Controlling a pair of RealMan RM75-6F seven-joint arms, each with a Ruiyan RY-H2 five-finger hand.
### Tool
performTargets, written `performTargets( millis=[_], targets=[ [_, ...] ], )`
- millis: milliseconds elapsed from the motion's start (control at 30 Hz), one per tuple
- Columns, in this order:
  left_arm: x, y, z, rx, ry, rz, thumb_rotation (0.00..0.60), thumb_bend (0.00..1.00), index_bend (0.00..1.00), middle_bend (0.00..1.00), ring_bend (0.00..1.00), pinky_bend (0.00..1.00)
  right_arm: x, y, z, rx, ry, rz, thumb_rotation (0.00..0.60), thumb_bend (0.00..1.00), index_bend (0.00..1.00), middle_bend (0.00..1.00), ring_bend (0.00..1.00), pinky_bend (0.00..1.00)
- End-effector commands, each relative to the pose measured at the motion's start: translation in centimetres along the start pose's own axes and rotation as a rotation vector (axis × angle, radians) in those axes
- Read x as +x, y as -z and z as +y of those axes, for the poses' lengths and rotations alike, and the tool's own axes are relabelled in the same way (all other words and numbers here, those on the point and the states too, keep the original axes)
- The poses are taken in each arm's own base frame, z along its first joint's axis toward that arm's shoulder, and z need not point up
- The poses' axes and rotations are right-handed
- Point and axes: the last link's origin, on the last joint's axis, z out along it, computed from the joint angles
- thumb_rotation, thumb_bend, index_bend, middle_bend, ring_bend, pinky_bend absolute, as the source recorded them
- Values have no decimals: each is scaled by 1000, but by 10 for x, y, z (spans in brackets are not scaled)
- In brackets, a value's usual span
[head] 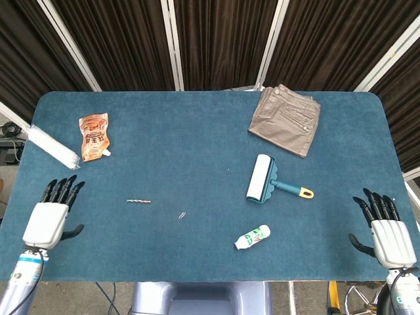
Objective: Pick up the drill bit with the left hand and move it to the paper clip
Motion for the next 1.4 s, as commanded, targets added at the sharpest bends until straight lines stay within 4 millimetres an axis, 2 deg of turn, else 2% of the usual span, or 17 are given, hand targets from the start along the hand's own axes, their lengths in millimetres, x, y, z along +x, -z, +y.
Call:
performTargets(
  millis=[33, 133, 400, 633, 933, 1400],
  targets=[
    [-4, -16, 12, -21, -17, -7, 600, 263, 207, 0, 0, 0, 0, 0, 0, 3, -4, -1, 600, 157, 141, 0, 0, 0],
    [-12, -33, 26, -33, -24, -16, 600, 300, 290, 0, 0, 0, 0, 0, 0, 4, -11, -5, 600, 157, 142, 0, 0, 0],
    [-40, -67, 68, -51, -18, -67, 600, 391, 430, 0, 0, 0, 1, 0, 0, 7, -25, -8, 600, 157, 142, 0, 0, 0],
    [-65, -90, 102, -67, -48, -100, 600, 400, 444, 0, 0, 0, 1, -1, 1, 3, -36, -12, 600, 158, 142, 0, 0, 0],
    [-88, -102, 119, -15, -33, -175, 600, 403, 446, 0, 0, 0, 2, 0, 2, -5, -42, -13, 600, 158, 142, 0, 0, 0],
    [-97, -118, 131, 0, -52, -176, 600, 405, 457, 0, 0, 0, 2, 0, 2, -11, -48, -13, 600, 157, 143, 0, 0, 0]
  ],
)
